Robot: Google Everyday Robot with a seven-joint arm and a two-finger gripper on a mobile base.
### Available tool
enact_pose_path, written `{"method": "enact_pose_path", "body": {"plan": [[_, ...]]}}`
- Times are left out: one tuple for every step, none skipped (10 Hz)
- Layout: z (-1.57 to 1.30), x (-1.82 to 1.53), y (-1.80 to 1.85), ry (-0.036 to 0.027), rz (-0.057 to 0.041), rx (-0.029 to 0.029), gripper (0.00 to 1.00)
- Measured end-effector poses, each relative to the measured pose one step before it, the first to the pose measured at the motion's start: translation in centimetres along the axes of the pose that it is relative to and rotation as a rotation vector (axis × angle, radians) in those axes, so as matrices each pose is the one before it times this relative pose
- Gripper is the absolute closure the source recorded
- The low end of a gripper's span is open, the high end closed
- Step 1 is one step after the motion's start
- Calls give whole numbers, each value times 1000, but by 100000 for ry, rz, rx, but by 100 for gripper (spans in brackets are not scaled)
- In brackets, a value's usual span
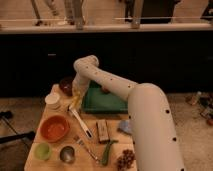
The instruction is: Place banana in red bowl
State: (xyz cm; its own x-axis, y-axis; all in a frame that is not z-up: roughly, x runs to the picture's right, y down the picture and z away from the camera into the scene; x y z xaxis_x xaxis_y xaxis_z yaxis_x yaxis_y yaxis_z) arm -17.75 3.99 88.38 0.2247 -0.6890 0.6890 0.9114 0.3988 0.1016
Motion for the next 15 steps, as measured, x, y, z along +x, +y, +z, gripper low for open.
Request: {"method": "enact_pose_path", "body": {"plan": [[578, -1373, -515, -2735, -3014, -683, 100], [427, -1030, -496, -1498, -1932, -364, 100], [474, -1272, -638, -1487, -2512, -465, 100], [656, -1470, -743, -1180, -2225, -707, 100], [357, -707, -295, -247, -366, -507, 100], [745, -1176, -660, -489, -720, -926, 100], [589, -795, -744, -518, -1260, -638, 100], [418, -345, -373, -502, -671, -335, 100], [465, -306, -262, -783, -462, -382, 100], [502, -402, -647, -831, -588, -378, 100], [-141, 137, 270, 116, 481, -49, 100], [31, 28, 86, 10, 66, -146, 100], [44, -104, -198, -117, -285, 61, 100], [-9, -2, -46, 22, -33, 70, 100], [-19, 78, 179, 48, 270, -33, 100]]}}
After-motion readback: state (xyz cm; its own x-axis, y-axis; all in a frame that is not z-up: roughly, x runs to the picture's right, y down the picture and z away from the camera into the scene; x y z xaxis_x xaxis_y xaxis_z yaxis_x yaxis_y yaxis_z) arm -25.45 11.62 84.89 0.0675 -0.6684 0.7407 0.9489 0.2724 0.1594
